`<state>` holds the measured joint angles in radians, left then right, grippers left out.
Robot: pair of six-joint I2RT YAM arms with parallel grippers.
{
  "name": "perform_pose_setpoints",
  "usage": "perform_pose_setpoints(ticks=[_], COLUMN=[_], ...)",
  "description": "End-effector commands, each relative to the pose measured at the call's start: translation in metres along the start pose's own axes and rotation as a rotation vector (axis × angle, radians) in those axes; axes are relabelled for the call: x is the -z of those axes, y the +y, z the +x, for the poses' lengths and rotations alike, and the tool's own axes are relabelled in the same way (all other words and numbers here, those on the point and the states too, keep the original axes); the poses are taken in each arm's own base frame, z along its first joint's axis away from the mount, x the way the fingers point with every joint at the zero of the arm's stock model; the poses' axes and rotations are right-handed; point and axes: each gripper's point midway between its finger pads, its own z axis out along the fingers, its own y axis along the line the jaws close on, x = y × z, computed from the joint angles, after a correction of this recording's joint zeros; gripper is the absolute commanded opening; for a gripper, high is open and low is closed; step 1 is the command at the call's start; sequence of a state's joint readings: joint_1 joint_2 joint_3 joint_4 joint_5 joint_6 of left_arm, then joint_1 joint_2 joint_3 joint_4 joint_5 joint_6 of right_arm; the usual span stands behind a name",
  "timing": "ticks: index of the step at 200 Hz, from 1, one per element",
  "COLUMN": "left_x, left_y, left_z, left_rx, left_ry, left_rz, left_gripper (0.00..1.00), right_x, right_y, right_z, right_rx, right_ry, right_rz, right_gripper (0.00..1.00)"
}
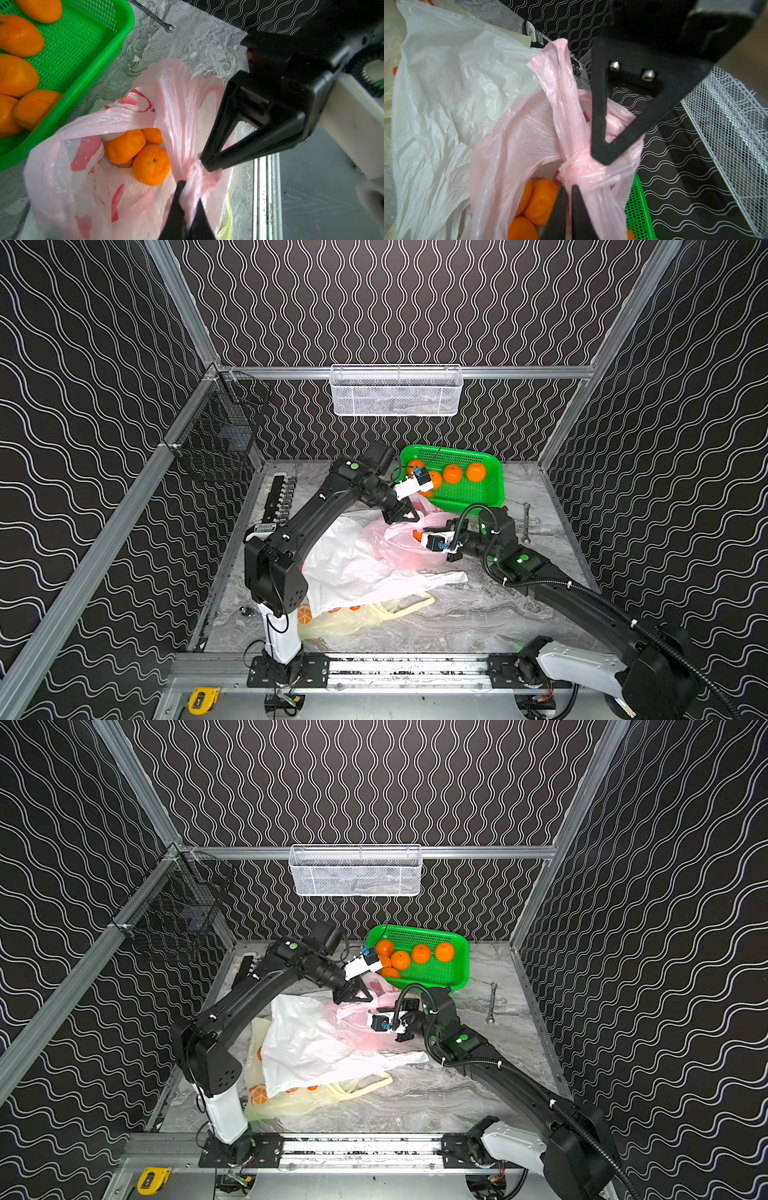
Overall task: Place the oranges into plastic bags & tie knots
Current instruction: Tie the plastic bag at the center of the board.
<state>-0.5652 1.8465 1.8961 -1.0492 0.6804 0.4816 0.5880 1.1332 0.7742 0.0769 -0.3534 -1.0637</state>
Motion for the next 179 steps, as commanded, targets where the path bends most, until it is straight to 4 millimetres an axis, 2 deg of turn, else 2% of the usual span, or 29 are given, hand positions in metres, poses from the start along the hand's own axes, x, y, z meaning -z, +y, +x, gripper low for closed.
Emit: perform_pose_setpoints(ticks=[1,22,45,76,119,179], left_x=[0.005,0.009,0.013,0.012,0.006,0.005], left_y=[-0.004,-0.008,-0.013,-0.017,-0.017,-0.024], left_z=[-0.001,-0.005,-0.010,-0.012,-0.009,-0.006], left_rx=[-0.039,-0.076,-0.114,-0.118,-0.116,-0.138], left_ry=[-0.008,-0.032,-0.061,-0.071,-0.053,-0.047], left_rz=[-0.003,-0.006,-0.001,0.031,0.044,0.050], left_gripper=[0.00,0.00,0.00,0.00,0.00,0.00], right_x=[0.008,0.020,0.032,0.029,0.021,0.010], right_y=[-0.004,-0.007,-0.007,-0.010,-0.021,-0.018], right_z=[-0.009,-0.017,-0.017,-0.001,-0.005,0.002], right_rx=[-0.015,-0.061,-0.160,-0.240,-0.282,-0.318], right_ry=[-0.036,-0.070,-0.078,-0.023,-0.077,-0.102], right_rz=[0.024,0.064,0.093,0.130,0.096,0.008], right_gripper=[0.42,0.62,0.68,0.70,0.71,0.64])
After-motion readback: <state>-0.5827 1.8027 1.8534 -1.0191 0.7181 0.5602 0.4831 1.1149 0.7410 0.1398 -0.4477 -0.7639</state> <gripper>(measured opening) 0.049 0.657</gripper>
